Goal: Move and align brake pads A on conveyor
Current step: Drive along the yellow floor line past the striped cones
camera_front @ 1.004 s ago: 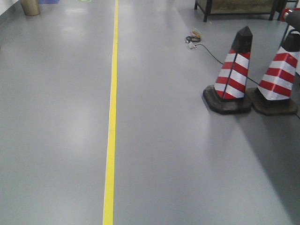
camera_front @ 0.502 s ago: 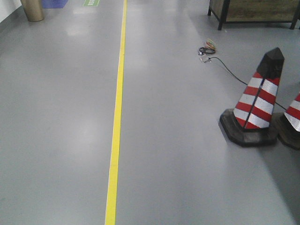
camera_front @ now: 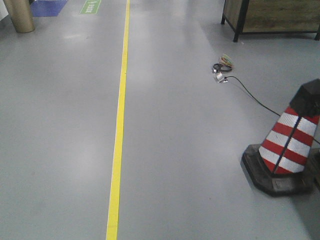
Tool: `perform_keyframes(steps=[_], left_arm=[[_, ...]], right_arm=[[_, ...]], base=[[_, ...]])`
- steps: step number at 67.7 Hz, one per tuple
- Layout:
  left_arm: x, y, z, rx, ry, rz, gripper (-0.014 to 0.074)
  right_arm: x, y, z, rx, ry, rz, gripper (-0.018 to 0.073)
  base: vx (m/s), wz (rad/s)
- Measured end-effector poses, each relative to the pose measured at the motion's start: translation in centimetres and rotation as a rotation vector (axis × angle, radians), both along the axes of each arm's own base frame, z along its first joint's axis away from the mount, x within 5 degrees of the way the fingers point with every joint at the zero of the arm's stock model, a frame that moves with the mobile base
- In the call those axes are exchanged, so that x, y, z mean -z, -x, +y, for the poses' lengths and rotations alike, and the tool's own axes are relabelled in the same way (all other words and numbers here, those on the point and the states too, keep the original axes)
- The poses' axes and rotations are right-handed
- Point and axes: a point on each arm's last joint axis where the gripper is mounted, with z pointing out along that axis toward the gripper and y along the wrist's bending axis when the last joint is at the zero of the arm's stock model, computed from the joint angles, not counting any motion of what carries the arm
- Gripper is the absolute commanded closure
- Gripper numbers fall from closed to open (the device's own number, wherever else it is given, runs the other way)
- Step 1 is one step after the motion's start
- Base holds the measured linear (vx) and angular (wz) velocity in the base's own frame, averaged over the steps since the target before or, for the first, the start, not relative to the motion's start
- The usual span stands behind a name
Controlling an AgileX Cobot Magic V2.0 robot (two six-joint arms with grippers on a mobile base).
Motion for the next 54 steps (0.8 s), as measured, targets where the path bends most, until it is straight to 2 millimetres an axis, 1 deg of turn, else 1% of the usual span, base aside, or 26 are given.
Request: perform_keyframes(steps=[20, 36, 45, 54], left_arm=[[0.0, 0.0, 0.0, 0.0, 0.0, 0.0, 0.0603], [0.0, 0.0, 0.0, 0.0, 0.0, 0.0, 0.0603], [0.0, 0.0, 0.0, 0.0, -0.001, 0.0, 0.0603], [0.0, 0.0, 0.0, 0.0, -0.001, 0.0, 0.0603]], right_arm=[[0.0, 0.0, 0.0, 0.0, 0.0, 0.0, 0.0569], [0.0, 0.0, 0.0, 0.0, 0.0, 0.0, 0.0569], [0.0, 0.0, 0.0, 0.0, 0.0, 0.0, 0.0569], [0.0, 0.0, 0.0, 0.0, 0.0, 0.0, 0.0569]], base=[[0.58, 0.01], [0.5, -0.03], [0.41, -0.26], [0.35, -0.53]])
